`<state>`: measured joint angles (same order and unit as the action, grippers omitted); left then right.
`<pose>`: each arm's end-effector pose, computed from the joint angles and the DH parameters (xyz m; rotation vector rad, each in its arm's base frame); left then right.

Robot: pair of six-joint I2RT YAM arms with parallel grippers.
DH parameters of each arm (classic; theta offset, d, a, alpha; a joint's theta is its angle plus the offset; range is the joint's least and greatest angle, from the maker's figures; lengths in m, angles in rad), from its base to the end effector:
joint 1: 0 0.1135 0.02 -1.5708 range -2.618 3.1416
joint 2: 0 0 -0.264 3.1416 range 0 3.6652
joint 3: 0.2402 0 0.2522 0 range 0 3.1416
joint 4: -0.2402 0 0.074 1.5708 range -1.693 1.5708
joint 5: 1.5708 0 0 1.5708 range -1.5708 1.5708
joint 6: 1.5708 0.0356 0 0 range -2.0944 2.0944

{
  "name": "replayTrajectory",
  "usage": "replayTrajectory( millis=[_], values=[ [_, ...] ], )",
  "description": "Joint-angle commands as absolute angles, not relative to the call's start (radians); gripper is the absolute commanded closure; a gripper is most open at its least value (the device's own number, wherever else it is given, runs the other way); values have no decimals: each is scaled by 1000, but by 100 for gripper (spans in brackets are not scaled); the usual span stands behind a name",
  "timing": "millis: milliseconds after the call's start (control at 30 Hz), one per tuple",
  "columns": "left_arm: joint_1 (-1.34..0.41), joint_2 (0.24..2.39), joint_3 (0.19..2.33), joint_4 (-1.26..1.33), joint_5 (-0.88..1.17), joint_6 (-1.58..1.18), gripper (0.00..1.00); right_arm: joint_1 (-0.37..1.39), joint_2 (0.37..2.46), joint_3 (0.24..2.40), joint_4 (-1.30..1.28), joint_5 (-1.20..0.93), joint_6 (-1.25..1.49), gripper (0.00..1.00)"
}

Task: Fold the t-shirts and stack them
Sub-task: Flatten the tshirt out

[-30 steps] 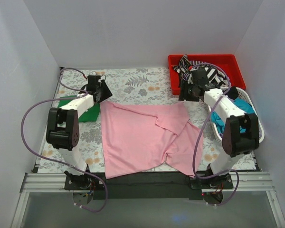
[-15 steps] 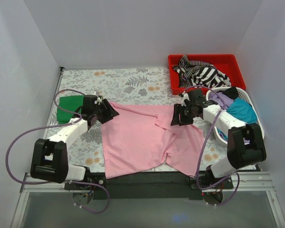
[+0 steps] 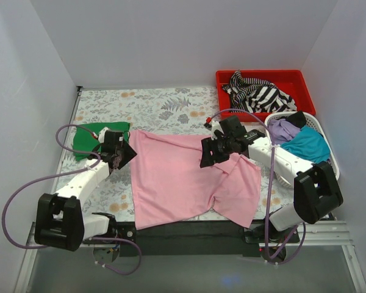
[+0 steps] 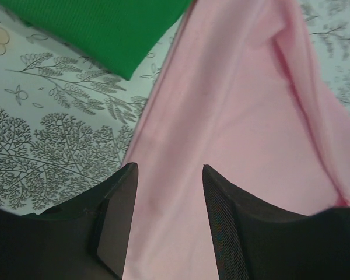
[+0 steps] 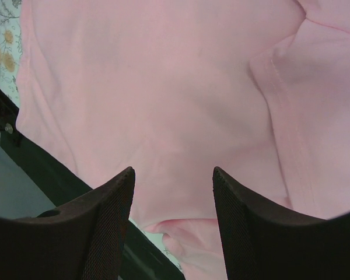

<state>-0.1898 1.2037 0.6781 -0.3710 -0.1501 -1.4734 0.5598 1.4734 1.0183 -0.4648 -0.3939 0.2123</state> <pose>0.2322 -0.0392 0.2036 -1.5681 1.9869 -0.5272 0.2516 0.1738 0.2374 -0.6145 2.5004 0.8013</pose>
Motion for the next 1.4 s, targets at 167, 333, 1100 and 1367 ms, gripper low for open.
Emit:
replayTrajectory(
  millis=[167, 333, 1100, 1367],
  values=[
    [-189, 1295, 647, -390, -250, -1508, 55, 583, 1450, 1066, -469, -365, 224, 37],
    [-189, 1345, 634, -361, -224, -1506, 55, 586, 1443, 1054, -469, -356, 224, 37],
    [-189, 1442, 566, -247, -127, -1467, 100, 586, 1430, 1031, -477, -316, 224, 37],
    [-189, 1263, 792, -333, -2, -1338, 100, 586, 1424, 1025, -479, -302, 225, 37]
  ],
)
